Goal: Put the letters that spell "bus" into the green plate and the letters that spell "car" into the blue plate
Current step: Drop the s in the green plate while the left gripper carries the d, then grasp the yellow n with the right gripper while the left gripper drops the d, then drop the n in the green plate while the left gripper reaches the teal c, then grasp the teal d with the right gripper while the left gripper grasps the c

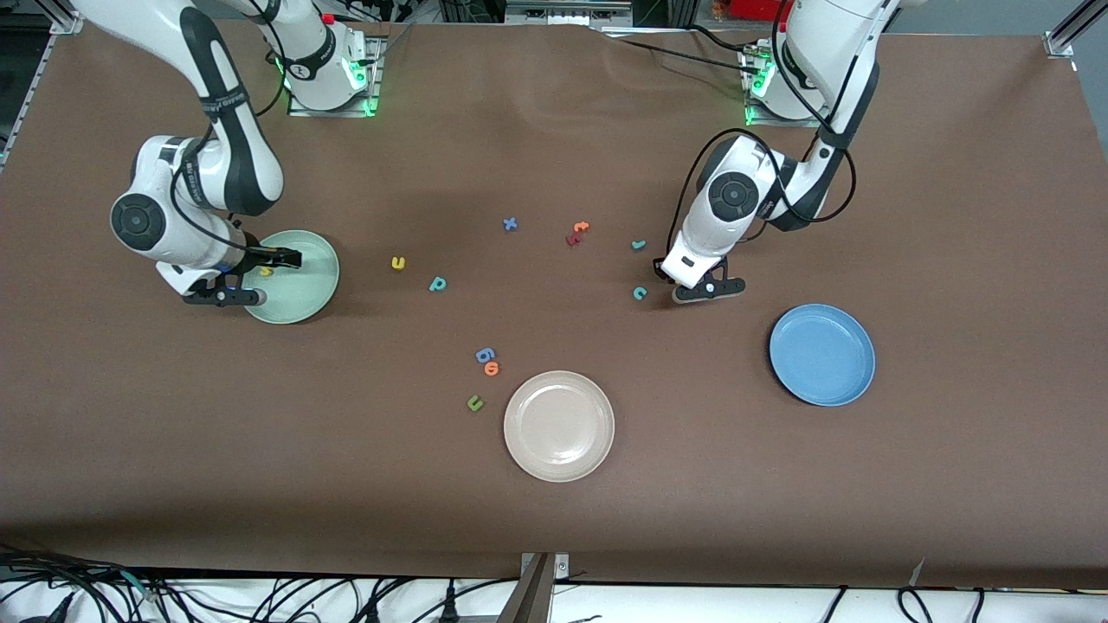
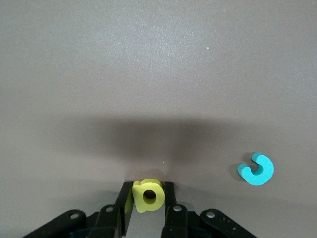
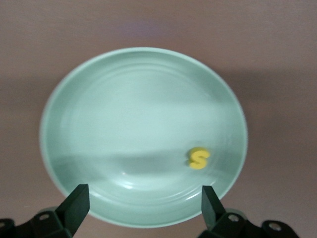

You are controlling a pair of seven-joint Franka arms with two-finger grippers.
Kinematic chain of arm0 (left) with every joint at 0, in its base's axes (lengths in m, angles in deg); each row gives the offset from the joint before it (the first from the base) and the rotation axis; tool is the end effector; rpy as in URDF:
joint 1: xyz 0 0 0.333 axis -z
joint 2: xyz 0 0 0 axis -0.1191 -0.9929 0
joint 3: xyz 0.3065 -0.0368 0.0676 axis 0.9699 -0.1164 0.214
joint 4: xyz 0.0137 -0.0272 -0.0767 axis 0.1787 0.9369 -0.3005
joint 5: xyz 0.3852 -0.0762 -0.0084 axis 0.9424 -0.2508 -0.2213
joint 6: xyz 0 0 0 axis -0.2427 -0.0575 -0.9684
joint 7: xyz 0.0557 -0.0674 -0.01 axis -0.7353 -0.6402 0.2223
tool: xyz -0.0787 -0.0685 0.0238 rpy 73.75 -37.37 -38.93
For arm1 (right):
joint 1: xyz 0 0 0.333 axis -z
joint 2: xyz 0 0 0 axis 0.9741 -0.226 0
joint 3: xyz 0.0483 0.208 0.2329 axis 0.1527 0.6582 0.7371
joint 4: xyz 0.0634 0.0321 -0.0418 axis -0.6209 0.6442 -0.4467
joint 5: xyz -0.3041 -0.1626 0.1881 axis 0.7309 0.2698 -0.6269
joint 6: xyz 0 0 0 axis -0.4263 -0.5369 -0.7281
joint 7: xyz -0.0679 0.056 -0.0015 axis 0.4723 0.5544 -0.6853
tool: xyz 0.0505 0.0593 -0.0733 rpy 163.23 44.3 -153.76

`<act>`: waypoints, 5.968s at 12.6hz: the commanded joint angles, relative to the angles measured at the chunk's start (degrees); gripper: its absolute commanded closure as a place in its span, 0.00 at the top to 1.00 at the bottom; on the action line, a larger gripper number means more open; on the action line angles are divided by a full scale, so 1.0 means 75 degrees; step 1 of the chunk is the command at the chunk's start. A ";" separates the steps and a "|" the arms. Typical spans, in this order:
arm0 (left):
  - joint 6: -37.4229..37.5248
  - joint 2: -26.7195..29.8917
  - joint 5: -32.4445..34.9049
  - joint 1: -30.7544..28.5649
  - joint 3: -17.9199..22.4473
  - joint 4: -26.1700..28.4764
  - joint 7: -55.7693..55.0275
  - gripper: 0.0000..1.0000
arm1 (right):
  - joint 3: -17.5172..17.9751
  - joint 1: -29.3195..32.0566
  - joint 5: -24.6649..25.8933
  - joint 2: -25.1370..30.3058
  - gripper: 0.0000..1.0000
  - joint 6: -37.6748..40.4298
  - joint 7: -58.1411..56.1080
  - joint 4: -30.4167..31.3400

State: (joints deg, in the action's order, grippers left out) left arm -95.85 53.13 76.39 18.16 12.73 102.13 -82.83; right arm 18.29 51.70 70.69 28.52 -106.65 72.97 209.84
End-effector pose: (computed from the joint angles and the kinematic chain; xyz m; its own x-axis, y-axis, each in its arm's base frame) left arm 0.4638 -0.2707 0.1714 0.9822 0.1733 -0.0728 0.1749 -0.9845 0.0159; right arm 0.5094 0.0185 0.2425 0.9721 -0.0461 -0.2301 -0.0371 -0.9984 0.0433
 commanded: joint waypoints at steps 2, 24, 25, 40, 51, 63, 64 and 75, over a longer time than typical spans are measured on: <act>0.0348 -0.0153 0.0173 -0.0006 0.0000 -0.0213 -0.0051 0.22 | 0.0895 -0.0068 -0.0093 0.0296 1.00 0.0827 0.1728 -0.0465; 0.2916 -0.1044 0.1497 -0.3381 -0.0023 -0.3061 0.5293 1.00 | 0.2832 -0.0185 -0.0081 -0.1028 0.53 -0.2360 0.2776 0.0307; 0.2905 -0.1020 0.1416 -0.3334 -0.0047 -0.3061 0.5258 1.00 | 0.2832 -0.0185 -0.0081 -0.1028 0.39 -0.2360 0.2776 0.0307; 0.1639 -0.1113 0.0970 -0.1952 -0.1922 -0.2709 -0.0423 1.00 | 0.0445 -0.0173 0.0235 0.0402 0.09 0.0581 0.1889 -0.0232; 0.0514 -0.0856 0.1625 -0.1155 -0.1922 -0.1690 -0.3796 0.93 | -0.0133 0.0085 0.0200 -0.0771 0.99 0.0476 0.0620 -0.0150; -0.0036 -0.1032 0.1825 -0.1072 -0.1910 -0.1444 -0.6155 0.83 | 0.0475 -0.1192 0.0036 -0.0489 0.99 0.1309 0.2972 -0.1742; -0.0083 -0.1078 0.1826 -0.1061 -0.1910 -0.1444 -0.6226 0.79 | 0.0639 -0.1309 -0.0068 -0.0571 0.99 0.1308 0.3439 -0.1929; -0.0072 -0.1301 0.2470 -0.1107 -0.1875 -0.1514 -0.6520 0.51 | 0.1882 -0.1626 -0.0995 -0.1930 0.99 -0.0695 0.4124 -0.2131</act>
State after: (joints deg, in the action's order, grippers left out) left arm -95.89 44.11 92.38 9.79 -1.95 90.84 -129.98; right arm 32.07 39.80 64.46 15.39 -110.56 103.59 194.37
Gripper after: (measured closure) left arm 0.485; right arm 0.004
